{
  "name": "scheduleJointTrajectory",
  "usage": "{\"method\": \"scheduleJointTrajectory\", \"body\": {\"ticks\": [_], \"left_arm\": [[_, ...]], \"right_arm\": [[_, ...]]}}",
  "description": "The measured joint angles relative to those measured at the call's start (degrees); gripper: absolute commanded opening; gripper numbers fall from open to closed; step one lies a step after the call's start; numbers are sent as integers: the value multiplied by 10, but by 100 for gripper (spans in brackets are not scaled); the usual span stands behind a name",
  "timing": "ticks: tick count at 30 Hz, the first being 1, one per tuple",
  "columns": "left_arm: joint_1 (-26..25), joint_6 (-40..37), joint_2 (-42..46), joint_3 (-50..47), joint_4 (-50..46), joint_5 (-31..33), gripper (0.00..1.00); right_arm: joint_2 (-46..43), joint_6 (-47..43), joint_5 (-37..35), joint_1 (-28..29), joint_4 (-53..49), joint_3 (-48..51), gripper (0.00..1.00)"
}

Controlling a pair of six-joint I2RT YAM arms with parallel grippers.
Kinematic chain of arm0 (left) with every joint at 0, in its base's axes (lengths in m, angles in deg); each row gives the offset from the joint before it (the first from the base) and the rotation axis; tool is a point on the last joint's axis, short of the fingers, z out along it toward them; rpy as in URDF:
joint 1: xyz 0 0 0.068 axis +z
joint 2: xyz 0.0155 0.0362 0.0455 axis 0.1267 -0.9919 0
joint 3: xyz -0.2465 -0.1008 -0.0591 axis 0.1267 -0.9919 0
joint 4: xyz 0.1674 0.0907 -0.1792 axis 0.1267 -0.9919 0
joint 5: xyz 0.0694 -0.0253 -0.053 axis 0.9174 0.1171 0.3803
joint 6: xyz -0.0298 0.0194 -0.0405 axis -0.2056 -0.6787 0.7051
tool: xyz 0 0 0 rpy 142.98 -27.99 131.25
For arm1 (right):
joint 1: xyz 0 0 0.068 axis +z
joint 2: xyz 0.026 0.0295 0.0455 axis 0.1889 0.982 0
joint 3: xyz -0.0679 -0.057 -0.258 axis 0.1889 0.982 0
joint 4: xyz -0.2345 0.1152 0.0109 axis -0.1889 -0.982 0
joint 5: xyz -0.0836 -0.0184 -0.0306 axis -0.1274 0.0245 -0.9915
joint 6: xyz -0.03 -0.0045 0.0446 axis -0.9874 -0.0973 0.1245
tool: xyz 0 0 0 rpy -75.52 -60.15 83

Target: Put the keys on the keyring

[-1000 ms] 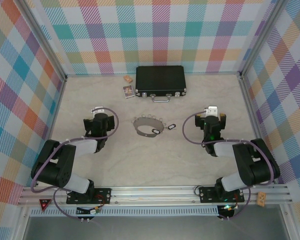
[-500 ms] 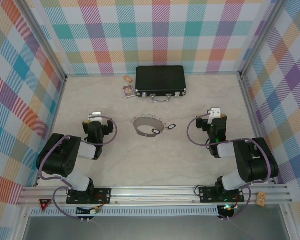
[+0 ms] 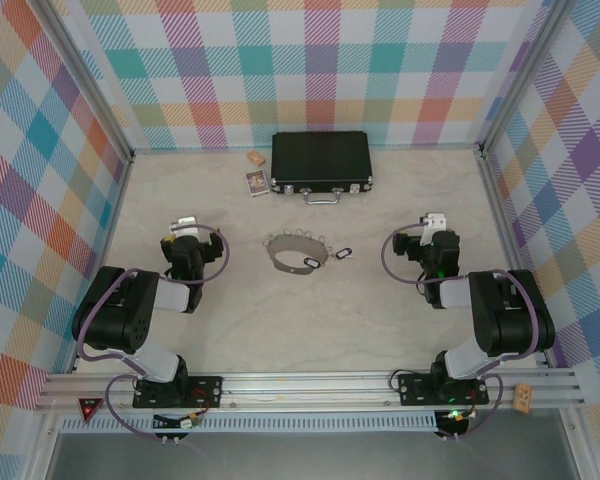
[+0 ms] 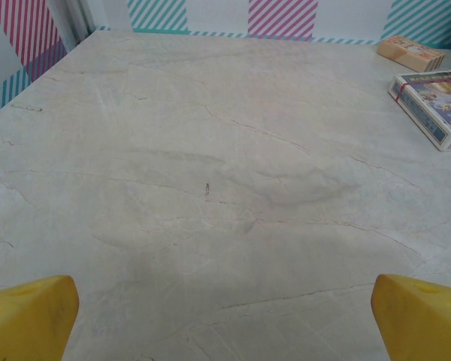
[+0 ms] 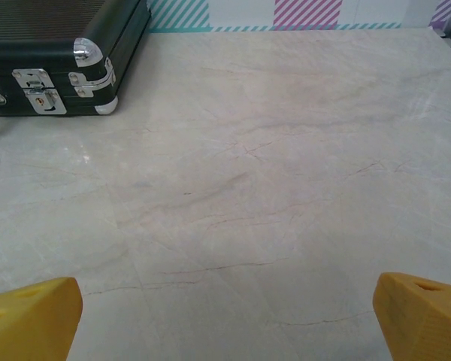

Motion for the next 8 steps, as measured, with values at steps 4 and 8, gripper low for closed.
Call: {"method": "scheduleJointTrajectory", "body": {"ticks": [4, 8], "left_arm": [[0, 0, 0, 0, 0, -2, 100], [0, 0, 0, 0, -2, -8, 100]], "right_arm": [[0, 1, 2, 0, -1, 0, 99], [0, 2, 2, 0, -1, 0, 99]]}}
